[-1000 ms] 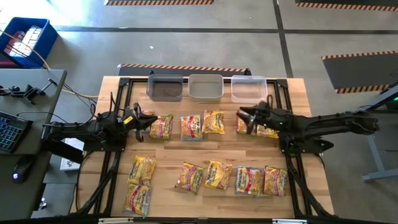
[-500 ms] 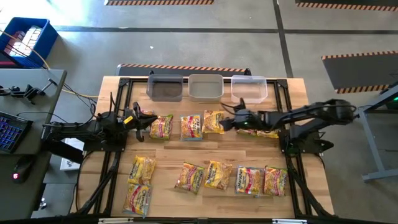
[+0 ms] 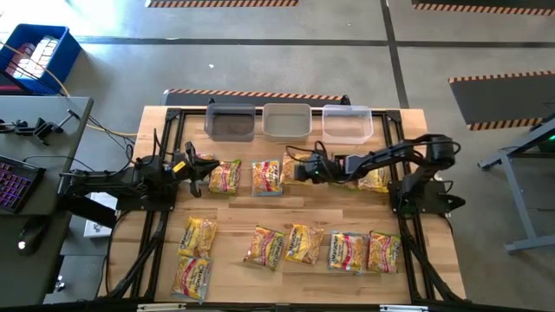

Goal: Sort Maruchan noodles
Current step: Put the yellow noodle pack into the transparent bin

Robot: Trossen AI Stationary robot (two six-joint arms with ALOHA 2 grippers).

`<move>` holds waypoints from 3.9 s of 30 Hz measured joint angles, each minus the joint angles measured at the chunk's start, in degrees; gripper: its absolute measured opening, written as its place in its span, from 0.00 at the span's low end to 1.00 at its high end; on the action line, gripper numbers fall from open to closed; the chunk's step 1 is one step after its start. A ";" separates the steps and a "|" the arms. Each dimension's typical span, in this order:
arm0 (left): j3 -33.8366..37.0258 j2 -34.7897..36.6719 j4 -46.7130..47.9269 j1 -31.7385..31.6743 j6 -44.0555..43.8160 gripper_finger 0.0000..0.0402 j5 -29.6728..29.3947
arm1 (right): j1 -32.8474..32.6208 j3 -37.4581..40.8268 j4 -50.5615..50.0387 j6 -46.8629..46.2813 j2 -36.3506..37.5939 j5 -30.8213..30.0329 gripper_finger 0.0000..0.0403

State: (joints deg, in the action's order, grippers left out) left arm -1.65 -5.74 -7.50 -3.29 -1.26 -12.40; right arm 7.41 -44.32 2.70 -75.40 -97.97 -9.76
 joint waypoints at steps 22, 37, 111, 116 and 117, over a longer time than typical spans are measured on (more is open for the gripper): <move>0.00 0.00 0.32 0.00 -0.15 0.05 1.97 | 1.08 -0.83 4.44 15.28 -2.61 1.46 0.26; 0.00 0.00 0.35 0.02 -0.19 0.05 1.97 | 1.06 -1.34 -2.43 23.99 2.14 2.66 0.01; 0.00 -0.11 1.66 0.02 -1.08 0.05 1.55 | 5.89 4.55 6.43 28.25 6.58 9.73 0.00; 0.00 -0.11 1.79 0.01 -1.08 0.05 1.53 | 5.89 -2.73 -6.23 33.93 7.56 6.65 0.00; 0.00 -0.11 1.84 0.02 -1.08 0.05 1.55 | 5.91 -4.84 -9.27 34.97 7.56 5.62 0.00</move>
State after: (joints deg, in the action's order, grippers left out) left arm -1.65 -5.85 -5.67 -3.27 -2.35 -10.85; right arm 13.32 -49.16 -6.57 -40.43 -90.41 -4.14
